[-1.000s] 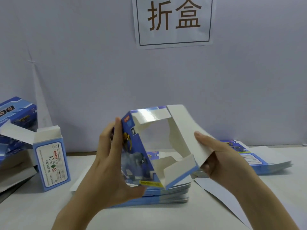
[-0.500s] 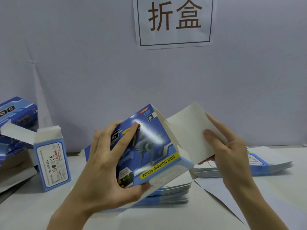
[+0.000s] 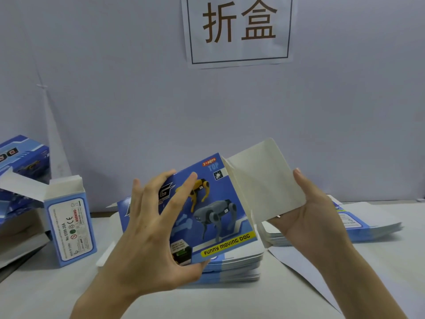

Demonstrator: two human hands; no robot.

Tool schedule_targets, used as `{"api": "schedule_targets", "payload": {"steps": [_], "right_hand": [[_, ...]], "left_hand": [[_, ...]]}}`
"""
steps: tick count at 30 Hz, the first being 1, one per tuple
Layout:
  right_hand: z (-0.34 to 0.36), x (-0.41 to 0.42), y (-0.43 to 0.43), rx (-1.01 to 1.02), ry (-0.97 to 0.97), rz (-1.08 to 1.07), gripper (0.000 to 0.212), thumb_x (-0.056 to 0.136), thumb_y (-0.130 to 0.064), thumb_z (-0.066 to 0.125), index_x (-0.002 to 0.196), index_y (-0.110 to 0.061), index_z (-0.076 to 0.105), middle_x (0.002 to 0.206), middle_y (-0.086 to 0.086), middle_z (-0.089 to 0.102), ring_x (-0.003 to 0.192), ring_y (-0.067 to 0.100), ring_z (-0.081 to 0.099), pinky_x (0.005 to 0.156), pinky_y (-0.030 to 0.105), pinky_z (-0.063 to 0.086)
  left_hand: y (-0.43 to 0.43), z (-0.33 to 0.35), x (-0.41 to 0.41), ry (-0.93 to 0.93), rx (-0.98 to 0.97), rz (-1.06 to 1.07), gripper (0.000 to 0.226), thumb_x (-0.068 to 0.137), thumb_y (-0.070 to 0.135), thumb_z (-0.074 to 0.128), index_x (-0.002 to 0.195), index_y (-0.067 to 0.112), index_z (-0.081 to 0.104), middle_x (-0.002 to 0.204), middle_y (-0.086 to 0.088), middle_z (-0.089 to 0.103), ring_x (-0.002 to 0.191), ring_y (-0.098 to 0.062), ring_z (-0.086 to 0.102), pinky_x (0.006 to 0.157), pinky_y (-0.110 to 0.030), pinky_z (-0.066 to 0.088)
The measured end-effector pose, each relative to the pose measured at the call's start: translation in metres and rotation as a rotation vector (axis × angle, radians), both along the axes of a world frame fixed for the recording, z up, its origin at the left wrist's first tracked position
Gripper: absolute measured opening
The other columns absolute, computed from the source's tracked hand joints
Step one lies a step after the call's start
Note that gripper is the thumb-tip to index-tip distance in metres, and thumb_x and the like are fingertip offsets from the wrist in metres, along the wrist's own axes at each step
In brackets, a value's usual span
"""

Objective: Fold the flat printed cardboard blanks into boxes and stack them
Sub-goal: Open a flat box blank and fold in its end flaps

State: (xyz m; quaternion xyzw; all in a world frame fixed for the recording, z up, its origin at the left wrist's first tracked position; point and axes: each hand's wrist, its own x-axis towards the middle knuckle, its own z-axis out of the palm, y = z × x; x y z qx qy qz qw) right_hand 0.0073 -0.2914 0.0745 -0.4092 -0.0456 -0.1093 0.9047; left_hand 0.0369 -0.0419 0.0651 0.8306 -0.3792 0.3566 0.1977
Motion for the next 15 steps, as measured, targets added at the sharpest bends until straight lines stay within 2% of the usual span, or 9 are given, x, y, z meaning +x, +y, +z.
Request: {"api": "schedule_targets", "payload": {"steps": [2,3,5,7,10,15], "right_hand": [[0.001,0.001,-0.001,0.03,0.018,0.028,0.029,0.077,-0.035,0.059,0.087,-0.016,0.079,0.102,0.008,0.074,0.092,0.025,0.071,0.082,0.043,0.055],[0.0,0.001,0.0,0.016,0.028,0.001,0.025,0.075,-0.03,0.061,0.082,-0.015,0.08,0.097,0.007,0.074,0.086,0.022,0.072,0.078,0.039,0.057],[-0.001,0.001,-0.001,-0.063,0.031,-0.09,0.019,0.074,-0.024,0.062,0.077,-0.017,0.08,0.089,0.003,0.075,0.076,0.014,0.071,0.067,0.029,0.059],[0.0,0.001,-0.004,-0.112,0.019,-0.112,0.017,0.073,-0.023,0.063,0.076,-0.02,0.08,0.086,0.001,0.075,0.073,0.012,0.071,0.065,0.027,0.059],[0.005,-0.002,-0.009,-0.122,0.017,-0.06,0.022,0.062,-0.029,0.071,0.078,-0.017,0.079,0.088,0.004,0.075,0.075,0.016,0.071,0.067,0.033,0.06],[0.007,-0.007,-0.01,-0.32,0.041,-0.212,0.028,0.057,-0.038,0.071,0.076,-0.019,0.08,0.081,0.003,0.074,0.064,0.01,0.067,0.052,0.023,0.055]], "left_hand": [[0.0,0.001,-0.001,0.006,-0.001,0.002,0.11,0.055,0.062,0.065,0.149,0.027,0.02,0.148,-0.004,0.023,0.137,-0.021,0.028,0.113,-0.054,0.002],[0.0,0.001,-0.001,0.015,-0.009,-0.001,0.11,0.055,0.062,0.065,0.149,0.029,0.019,0.148,-0.004,0.022,0.136,-0.023,0.029,0.113,-0.058,0.006],[-0.001,0.001,-0.003,0.052,-0.052,-0.031,0.112,0.055,0.059,0.068,0.15,0.033,0.015,0.148,-0.001,0.018,0.133,-0.022,0.032,0.106,-0.067,0.026],[0.0,0.001,-0.004,0.079,-0.088,-0.054,0.114,0.056,0.056,0.07,0.151,0.035,0.01,0.147,0.002,0.015,0.132,-0.02,0.034,0.098,-0.066,0.039],[0.0,-0.001,-0.003,0.075,-0.051,-0.027,0.117,0.056,0.053,0.07,0.152,0.034,0.006,0.148,0.0,0.014,0.134,-0.021,0.029,0.096,-0.065,0.041],[0.001,-0.001,-0.001,0.049,-0.016,-0.029,0.122,0.053,0.044,0.078,0.152,0.031,0.008,0.15,-0.003,0.012,0.139,-0.026,0.023,0.097,-0.066,0.04]]}}
